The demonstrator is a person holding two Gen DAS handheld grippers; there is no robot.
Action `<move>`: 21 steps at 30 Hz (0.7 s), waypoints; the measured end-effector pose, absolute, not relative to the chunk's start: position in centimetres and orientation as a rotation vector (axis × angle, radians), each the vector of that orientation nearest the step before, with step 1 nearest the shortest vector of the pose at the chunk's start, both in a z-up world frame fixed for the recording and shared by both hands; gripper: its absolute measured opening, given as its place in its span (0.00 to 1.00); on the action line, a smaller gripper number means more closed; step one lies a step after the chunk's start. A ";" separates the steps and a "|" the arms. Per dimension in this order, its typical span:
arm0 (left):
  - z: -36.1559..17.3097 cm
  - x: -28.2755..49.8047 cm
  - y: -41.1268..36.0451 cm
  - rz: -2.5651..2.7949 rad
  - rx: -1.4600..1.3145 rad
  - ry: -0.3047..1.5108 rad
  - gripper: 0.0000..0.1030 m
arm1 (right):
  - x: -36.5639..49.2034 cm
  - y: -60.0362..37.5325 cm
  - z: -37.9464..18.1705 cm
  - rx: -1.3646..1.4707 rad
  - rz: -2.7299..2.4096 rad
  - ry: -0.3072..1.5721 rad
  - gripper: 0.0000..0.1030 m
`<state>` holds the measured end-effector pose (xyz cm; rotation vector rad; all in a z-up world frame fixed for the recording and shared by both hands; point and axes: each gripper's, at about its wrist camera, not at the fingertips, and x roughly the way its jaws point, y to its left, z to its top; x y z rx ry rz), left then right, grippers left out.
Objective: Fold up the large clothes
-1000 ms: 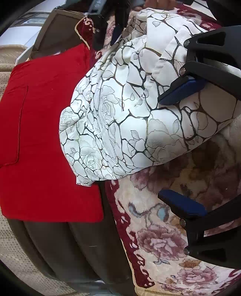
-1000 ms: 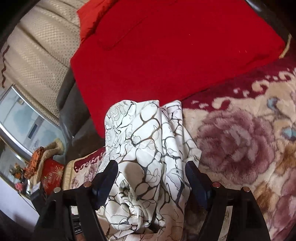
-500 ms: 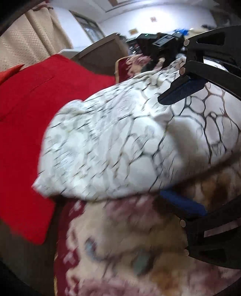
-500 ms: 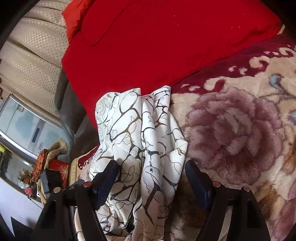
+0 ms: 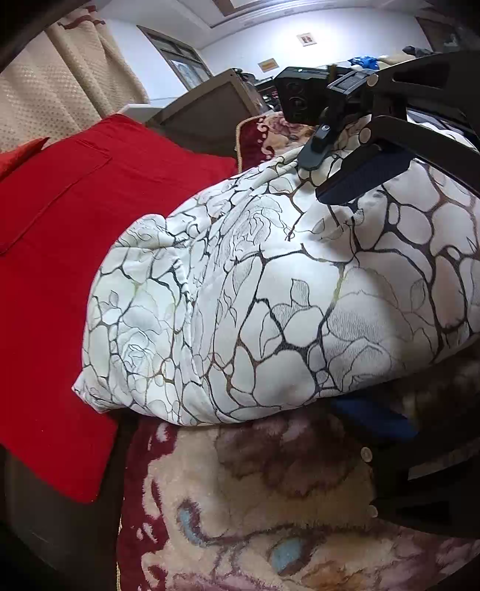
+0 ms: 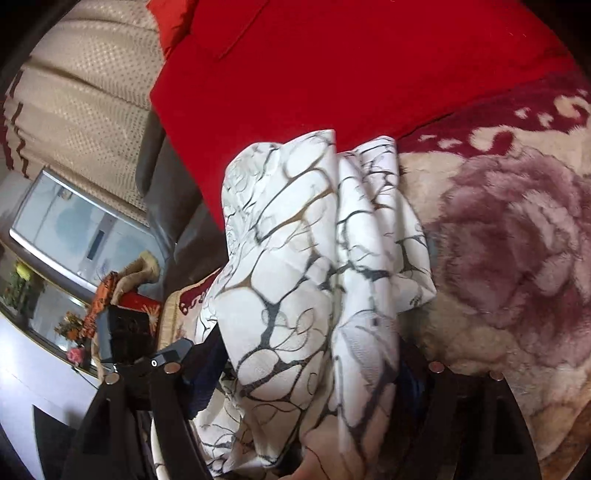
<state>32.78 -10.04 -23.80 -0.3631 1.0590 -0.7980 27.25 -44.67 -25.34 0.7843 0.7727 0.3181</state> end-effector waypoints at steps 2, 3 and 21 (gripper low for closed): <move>-23.9 33.0 -10.2 -0.800 -0.368 1.043 0.95 | 27.2 -44.1 -25.0 0.779 0.346 0.757 0.75; -23.8 33.0 -10.2 -0.798 -0.365 1.038 0.94 | 27.3 -43.5 -25.0 0.782 0.371 0.763 0.73; -19.1 29.6 -4.9 -0.723 -0.343 0.904 0.55 | 25.3 -39.3 -23.1 0.777 0.426 0.738 0.53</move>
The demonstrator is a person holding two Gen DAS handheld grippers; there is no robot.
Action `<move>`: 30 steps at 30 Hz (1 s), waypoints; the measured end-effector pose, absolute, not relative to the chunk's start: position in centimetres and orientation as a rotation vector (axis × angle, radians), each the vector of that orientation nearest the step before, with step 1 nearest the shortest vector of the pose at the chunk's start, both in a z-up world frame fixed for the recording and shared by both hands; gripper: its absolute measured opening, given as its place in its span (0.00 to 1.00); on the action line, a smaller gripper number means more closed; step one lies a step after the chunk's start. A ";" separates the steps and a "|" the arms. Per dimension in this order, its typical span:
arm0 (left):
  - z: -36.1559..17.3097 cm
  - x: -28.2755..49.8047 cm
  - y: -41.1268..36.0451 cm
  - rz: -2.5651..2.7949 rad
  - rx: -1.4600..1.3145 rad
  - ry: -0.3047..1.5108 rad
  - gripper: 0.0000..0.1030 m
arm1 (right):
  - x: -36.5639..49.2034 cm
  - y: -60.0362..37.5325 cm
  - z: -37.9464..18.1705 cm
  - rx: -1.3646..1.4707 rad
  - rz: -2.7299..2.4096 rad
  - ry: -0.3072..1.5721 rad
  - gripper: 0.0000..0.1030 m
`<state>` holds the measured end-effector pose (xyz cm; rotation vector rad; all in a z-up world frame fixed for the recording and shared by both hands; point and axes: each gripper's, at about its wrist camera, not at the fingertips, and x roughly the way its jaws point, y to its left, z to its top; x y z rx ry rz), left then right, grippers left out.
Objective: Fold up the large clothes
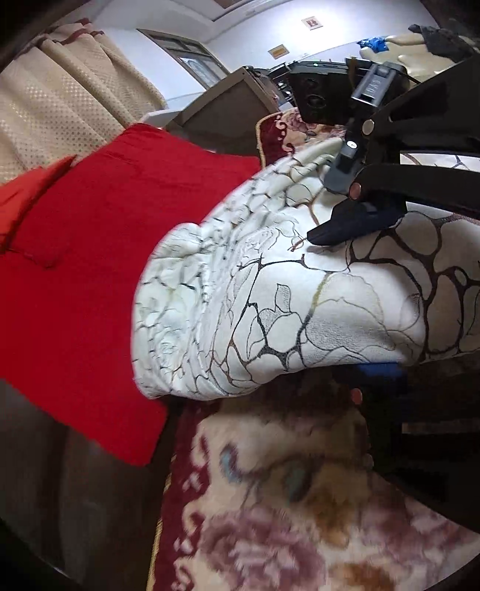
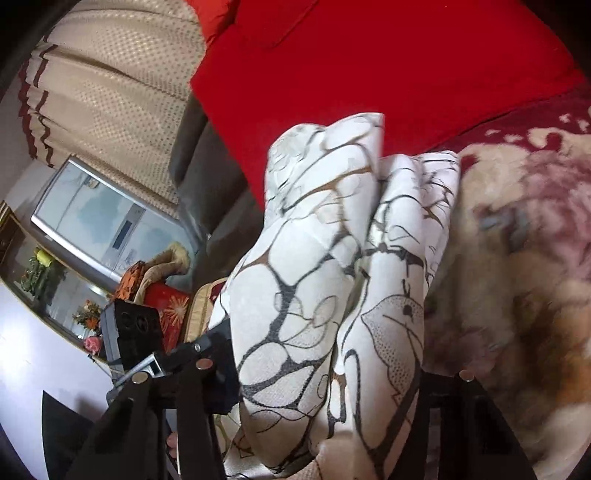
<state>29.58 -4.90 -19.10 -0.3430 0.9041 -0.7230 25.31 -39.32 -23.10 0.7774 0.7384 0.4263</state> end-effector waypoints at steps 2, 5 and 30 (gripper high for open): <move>-18.3 29.1 -4.0 -0.712 -0.345 0.892 0.55 | 25.0 -38.3 -22.6 0.766 0.444 0.729 0.53; -17.5 27.8 -2.6 -0.687 -0.327 0.866 0.55 | 24.4 -36.9 -21.9 0.782 0.482 0.710 0.53; -16.5 26.1 -1.8 -0.498 -0.231 0.862 0.55 | 22.9 -27.7 -23.1 0.758 0.571 0.723 0.53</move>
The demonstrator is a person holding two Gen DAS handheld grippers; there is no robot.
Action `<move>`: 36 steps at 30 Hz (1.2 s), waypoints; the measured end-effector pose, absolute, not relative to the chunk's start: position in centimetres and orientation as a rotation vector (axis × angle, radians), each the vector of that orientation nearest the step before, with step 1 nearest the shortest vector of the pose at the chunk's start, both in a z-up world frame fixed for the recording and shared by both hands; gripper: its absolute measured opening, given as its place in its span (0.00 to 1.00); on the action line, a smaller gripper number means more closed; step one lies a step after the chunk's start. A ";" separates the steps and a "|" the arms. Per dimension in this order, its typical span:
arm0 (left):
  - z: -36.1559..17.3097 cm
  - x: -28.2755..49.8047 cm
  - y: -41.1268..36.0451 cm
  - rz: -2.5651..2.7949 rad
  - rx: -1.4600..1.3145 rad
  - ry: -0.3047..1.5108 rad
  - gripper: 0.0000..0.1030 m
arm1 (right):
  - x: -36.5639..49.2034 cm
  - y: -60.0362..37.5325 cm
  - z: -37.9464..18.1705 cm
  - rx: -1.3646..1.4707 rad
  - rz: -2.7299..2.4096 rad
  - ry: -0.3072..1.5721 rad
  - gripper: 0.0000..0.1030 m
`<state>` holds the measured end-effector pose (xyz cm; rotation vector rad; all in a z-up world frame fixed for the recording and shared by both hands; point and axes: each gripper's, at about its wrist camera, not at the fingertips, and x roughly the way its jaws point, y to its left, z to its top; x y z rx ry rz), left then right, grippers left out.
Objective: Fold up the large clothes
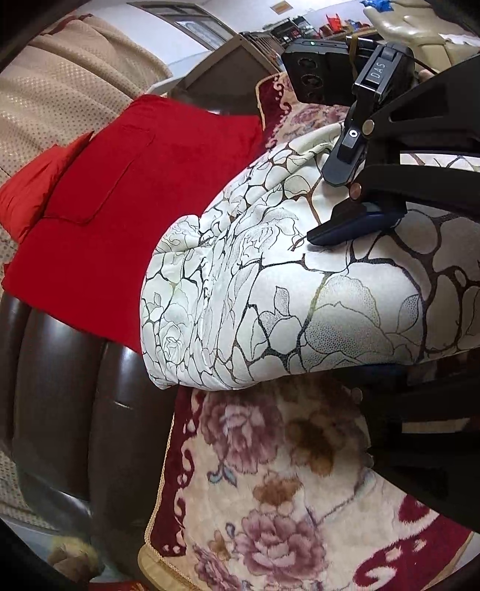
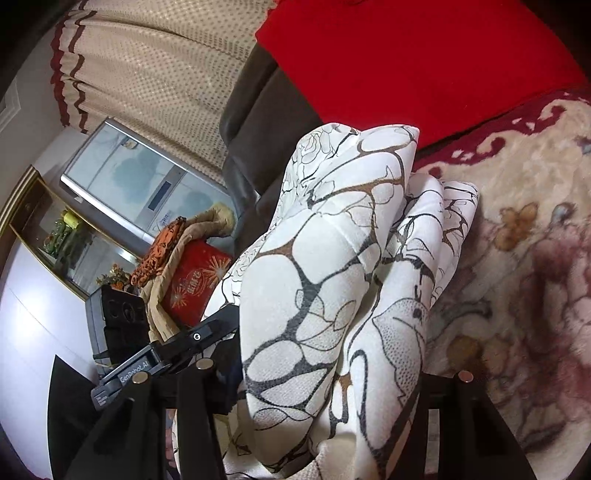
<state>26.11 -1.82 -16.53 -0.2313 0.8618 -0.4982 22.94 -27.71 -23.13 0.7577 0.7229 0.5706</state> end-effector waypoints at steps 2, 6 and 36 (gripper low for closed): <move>-16.6 26.1 -1.9 -0.493 -0.224 0.865 0.54 | 23.1 -27.4 -23.4 0.759 0.571 0.730 0.53; -16.6 26.1 -2.2 -0.487 -0.211 0.870 0.54 | 23.4 -27.3 -23.9 0.766 0.565 0.745 0.53; -21.7 26.1 -3.2 -0.350 0.061 0.926 0.72 | 25.6 -26.6 -28.8 0.687 0.437 0.934 0.57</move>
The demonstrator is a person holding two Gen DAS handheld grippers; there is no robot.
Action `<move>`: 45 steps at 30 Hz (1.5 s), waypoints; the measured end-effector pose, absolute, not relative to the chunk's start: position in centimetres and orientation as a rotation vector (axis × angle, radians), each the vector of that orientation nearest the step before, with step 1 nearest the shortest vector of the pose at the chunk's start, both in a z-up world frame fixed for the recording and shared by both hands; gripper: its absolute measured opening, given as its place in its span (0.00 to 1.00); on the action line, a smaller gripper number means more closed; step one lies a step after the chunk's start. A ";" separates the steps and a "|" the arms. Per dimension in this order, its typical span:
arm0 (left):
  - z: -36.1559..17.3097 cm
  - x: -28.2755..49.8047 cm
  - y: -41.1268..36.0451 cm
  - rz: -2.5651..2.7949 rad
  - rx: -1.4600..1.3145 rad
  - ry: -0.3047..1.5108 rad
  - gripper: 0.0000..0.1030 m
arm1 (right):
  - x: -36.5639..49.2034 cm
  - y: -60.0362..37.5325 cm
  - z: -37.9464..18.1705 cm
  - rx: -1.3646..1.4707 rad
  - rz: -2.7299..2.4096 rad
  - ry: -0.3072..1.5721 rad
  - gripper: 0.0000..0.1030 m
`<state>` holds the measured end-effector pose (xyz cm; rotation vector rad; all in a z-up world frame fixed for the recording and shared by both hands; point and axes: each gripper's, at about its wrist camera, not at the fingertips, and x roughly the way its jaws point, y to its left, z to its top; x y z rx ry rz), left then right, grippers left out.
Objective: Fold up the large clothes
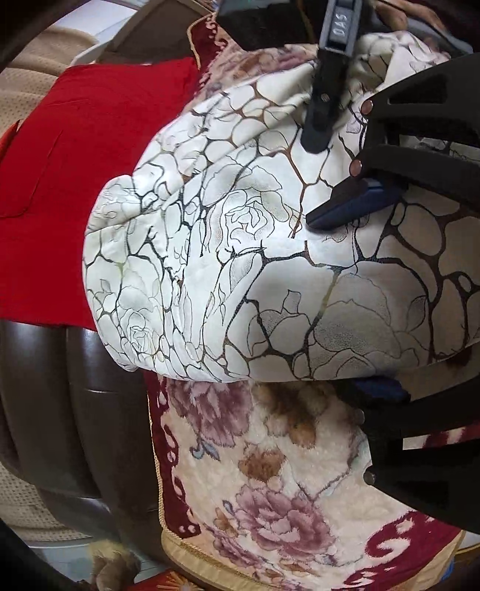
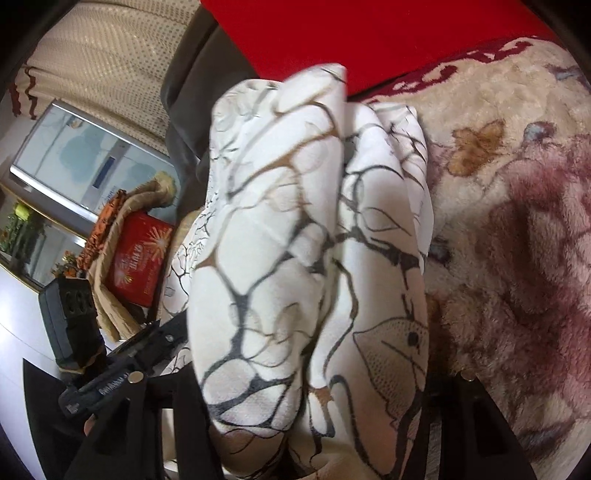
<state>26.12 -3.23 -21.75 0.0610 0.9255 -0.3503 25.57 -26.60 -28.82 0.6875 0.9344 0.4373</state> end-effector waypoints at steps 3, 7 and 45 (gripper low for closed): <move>-21.8 26.4 -3.0 -0.353 0.040 0.940 0.74 | 25.8 -26.4 -28.8 0.674 0.432 0.935 0.59; -21.2 26.8 -2.2 -0.381 -0.026 0.952 0.73 | 25.9 -26.5 -27.9 0.665 0.426 0.955 0.63; -18.2 27.6 -1.1 -0.291 0.034 0.838 0.74 | 25.0 -24.6 -18.0 0.391 0.441 0.781 0.66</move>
